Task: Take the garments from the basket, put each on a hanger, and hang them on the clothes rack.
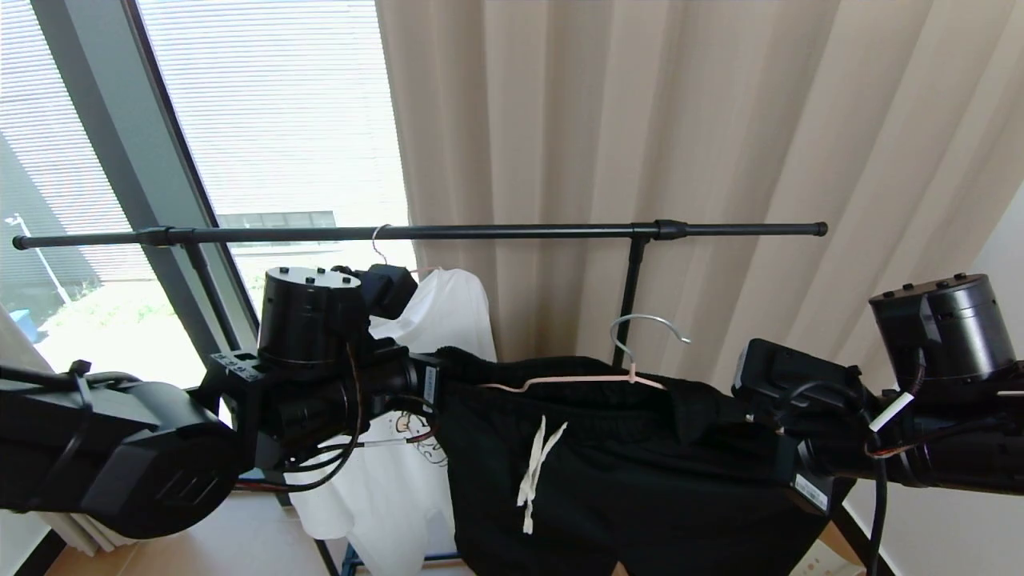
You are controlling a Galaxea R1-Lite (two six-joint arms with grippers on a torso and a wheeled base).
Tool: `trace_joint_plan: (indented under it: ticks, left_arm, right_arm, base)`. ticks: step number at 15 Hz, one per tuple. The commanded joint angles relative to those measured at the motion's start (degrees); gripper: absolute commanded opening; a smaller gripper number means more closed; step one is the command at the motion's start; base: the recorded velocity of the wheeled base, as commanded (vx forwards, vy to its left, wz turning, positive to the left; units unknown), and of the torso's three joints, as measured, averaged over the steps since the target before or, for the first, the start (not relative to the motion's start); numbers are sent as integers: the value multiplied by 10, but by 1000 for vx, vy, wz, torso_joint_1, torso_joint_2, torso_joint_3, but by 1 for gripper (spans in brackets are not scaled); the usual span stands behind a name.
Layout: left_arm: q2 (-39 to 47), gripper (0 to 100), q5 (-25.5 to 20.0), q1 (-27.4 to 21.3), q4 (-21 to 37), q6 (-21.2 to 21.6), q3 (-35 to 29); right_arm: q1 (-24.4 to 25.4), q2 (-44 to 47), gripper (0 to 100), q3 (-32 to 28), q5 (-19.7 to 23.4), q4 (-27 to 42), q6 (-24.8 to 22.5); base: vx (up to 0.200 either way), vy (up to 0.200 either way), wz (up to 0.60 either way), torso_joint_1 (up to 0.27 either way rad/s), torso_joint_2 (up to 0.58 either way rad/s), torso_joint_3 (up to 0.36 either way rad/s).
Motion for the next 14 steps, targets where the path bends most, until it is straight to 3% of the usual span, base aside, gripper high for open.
trace_joint_plan:
  ticks: [1,3,7,9,14]
  left_arm:
    - [-31,0,0,-2,35,0,-40]
    - [-42,0,-1,-2,64,0,-56]
    - [-87,0,-1,-71,145,1,-62]
    - [-97,0,-1,-87,153,0,-61]
    - [-116,0,0,-108,180,0,-59]
  right_arm:
    - [-8,13,0,-1,0,-1,-4]
    - [-8,22,0,0,0,-11,-4]
    - [-9,50,0,-1,-1,-44,-2]
    - [-9,58,0,0,1,-60,1]
    - [-2,76,0,8,10,-146,70]
  base:
    - [0,0,0,0,0,0]
    - [0,0,0,0,0,0]
    - [0,0,0,0,0,0]
    - [0,0,0,0,0,0]
    - [0,0,0,0,0,0]
